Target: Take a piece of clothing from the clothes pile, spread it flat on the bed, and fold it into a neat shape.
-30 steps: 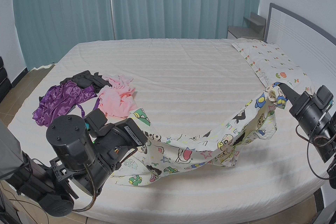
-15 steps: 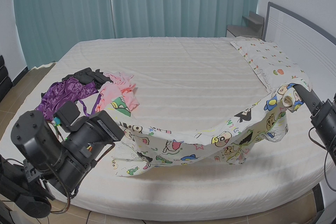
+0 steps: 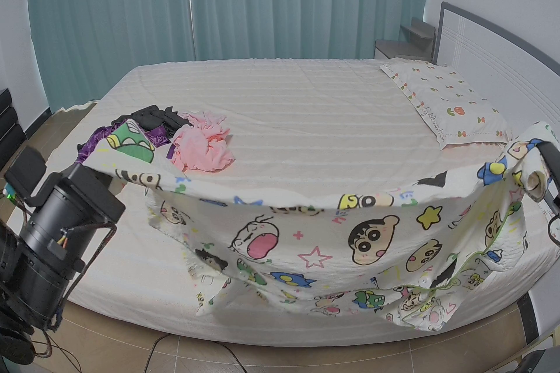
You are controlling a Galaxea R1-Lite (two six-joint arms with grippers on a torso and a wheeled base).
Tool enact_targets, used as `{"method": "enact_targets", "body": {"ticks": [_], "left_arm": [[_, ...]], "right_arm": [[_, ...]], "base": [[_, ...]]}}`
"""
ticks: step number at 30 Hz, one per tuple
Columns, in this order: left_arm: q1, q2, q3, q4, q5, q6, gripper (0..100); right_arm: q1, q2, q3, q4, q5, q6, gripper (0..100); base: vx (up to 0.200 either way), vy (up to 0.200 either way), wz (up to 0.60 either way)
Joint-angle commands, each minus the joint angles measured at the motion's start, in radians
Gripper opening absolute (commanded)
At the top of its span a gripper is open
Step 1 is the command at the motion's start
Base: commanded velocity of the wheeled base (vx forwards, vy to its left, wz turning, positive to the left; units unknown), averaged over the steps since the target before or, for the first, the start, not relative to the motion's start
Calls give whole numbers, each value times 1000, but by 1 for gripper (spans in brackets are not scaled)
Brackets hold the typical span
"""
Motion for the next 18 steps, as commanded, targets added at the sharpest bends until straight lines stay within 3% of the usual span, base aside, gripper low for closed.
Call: {"method": "enact_targets", "body": {"ticks": [1, 11, 18], "left_arm": [[0, -87, 5, 15, 0, 2, 0], [0, -98, 36, 37, 0, -4, 0], [0, -127, 37, 35, 0, -4, 0]], "right_arm": [[2, -74, -20, 6, 7, -3, 0], [7, -121, -25, 97, 11, -3, 0], [5, -190, -42, 151, 53, 0, 0]], "base": [[0, 0, 0], [0, 0, 0], [0, 0, 0]]}}
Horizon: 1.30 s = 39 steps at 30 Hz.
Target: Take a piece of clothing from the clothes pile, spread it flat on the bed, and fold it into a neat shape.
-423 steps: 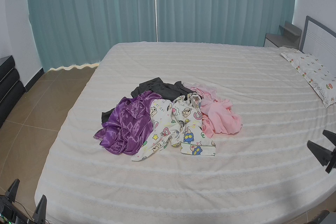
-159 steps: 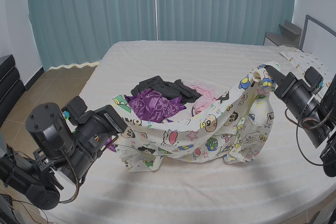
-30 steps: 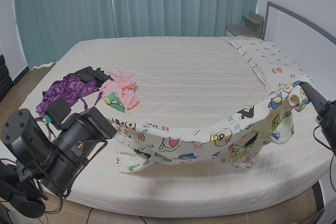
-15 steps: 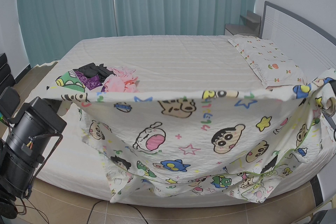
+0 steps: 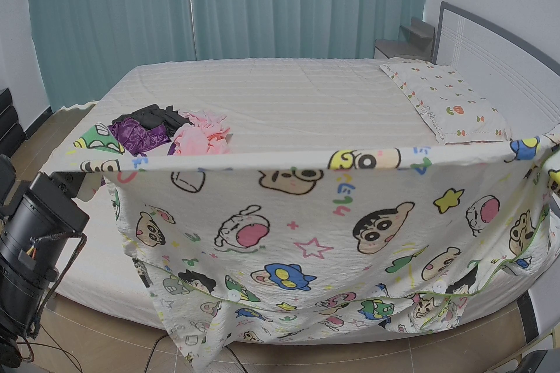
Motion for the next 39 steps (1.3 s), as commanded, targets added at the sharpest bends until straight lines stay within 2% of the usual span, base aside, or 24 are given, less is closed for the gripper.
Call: {"method": "enact_targets", "body": {"ticks": [1, 5, 11, 14, 17, 21, 23, 26, 28, 29, 34, 39], "left_arm": [[0, -34, -3, -2, 1, 1, 0], [0, -73, 1, 0, 1, 1, 0], [0, -109, 3, 0, 2, 2, 0], [0, -116, 5, 1, 2, 2, 0], [0, -114, 8, 43, 2, 1, 0], [0, -117, 37, 168, 2, 1, 0], [2, -131, 44, 228, 2, 1, 0], [11, -166, 43, 328, 2, -1, 0], [11, -166, 43, 328, 2, -1, 0], [21, -177, 34, 405, 1, -6, 0], [78, -162, -19, 414, -10, -10, 0], [91, -92, -57, 414, -10, -10, 0]], "right_arm": [[-1, -52, -21, 36, 6, 2, 0], [1, -88, -47, 104, 14, 2, 0], [-2, -149, -62, 163, 94, 5, 0], [-4, -149, -75, 182, 94, 5, 0], [-7, -140, -81, 223, 90, 6, 0], [-14, -120, -81, 268, 86, 5, 0], [-40, -95, -81, 272, 83, 5, 0], [-128, -42, -81, 271, 89, 3, 0], [-128, -42, -81, 271, 89, 3, 0], [-183, 6, -79, 269, 97, 0, 0], [-185, 50, -78, 271, 97, -1, 0], [-188, 119, -85, 262, 97, -9, 0]], "base": [[0, 0, 0], [0, 0, 0], [0, 0, 0], [0, 0, 0], [0, 0, 0], [0, 0, 0], [0, 0, 0], [0, 0, 0], [0, 0, 0], [0, 0, 0], [0, 0, 0], [200, 0, 0]]}}
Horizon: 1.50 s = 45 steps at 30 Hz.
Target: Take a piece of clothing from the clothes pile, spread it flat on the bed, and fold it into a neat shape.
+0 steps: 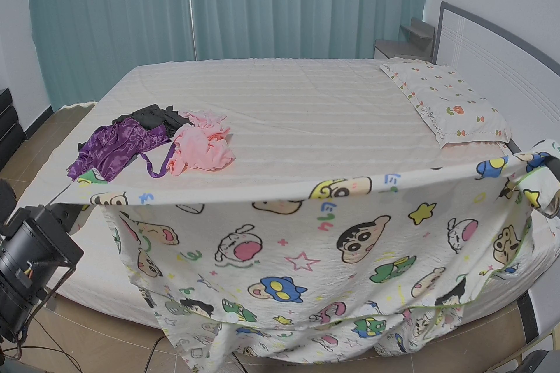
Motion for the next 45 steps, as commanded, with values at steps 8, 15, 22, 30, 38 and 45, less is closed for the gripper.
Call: {"method": "enact_targets", "body": {"ticks": [8, 15, 22, 30, 38, 45], "left_arm": [[124, 288, -109, -7, -78, -1, 0], [250, 472, -282, -8, -136, -2, 0], [273, 669, -423, -10, -139, 1, 0], [276, 939, -507, -63, -133, 1, 0], [285, 1143, -587, -120, -127, -1, 0], [304, 1285, -693, -123, -98, -30, 100]], "right_arm": [[-36, 220, -70, -7, -2, -39, 0], [-79, 360, -119, -48, 0, -40, 0], [-113, 538, -147, -173, 1, -40, 0], [-116, 751, -147, -305, 0, -37, 0], [-142, 998, -152, -490, -6, -28, 0], [-170, 1233, -204, -637, -16, -26, 0]], "base": [[200, 0, 0], [200, 0, 0], [200, 0, 0], [75, 0, 0], [0, 0, 0], [0, 0, 0]]}}
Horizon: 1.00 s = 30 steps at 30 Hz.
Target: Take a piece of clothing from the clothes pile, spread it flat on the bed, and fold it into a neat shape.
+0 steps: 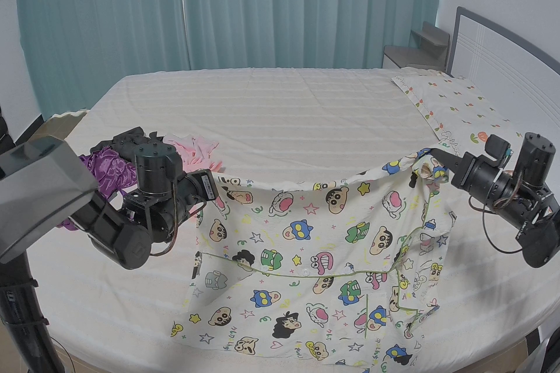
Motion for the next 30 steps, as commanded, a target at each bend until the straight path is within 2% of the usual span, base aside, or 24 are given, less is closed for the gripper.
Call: {"method": "enact_targets", "body": {"ticks": [1, 6, 8, 11, 12, 13, 14, 16, 22, 26, 28, 30], "left_arm": [[18, 209, -131, -11, 27, -40, 100], [41, 331, -266, -4, 33, -45, 100], [61, 390, -335, -2, 62, -40, 100], [97, 478, -477, -1, 137, -40, 100], [97, 478, -477, -1, 137, -40, 100], [114, 513, -534, -1, 186, -39, 100], [125, 525, -554, -1, 206, -39, 100], [143, 527, -562, -2, 214, -40, 100], [173, 456, -503, -2, 214, -74, 100], [156, 298, -313, -2, 182, -154, 100], [140, 213, -212, -5, 146, -202, 100], [119, 105, -88, -4, 79, -280, 100]], "right_arm": [[-29, 289, -66, -114, -6, 3, 100], [-32, 421, -181, -114, -35, 26, 100], [-33, 482, -235, -118, -72, 52, 100], [-40, 563, -333, -137, -167, 86, 100], [-40, 563, -333, -137, -167, 86, 100], [-52, 600, -373, -151, -230, 115, 100], [-63, 617, -388, -160, -261, 130, 100], [-90, 626, -393, -165, -281, 140, 100], [-170, 609, -275, -165, -264, 150, 100], [-219, 573, -97, -177, -167, 140, 100], [-234, 565, -5, -224, -101, 130, 100], [-247, 566, 101, -309, -34, 115, 100]], "base": [[0, 0, 0], [0, 0, 0], [0, 0, 0], [0, 0, 0], [0, 0, 0], [0, 0, 0], [0, 0, 0], [0, 0, 0], [0, 0, 0], [0, 0, 0], [0, 0, 0], [0, 0, 0]]}}
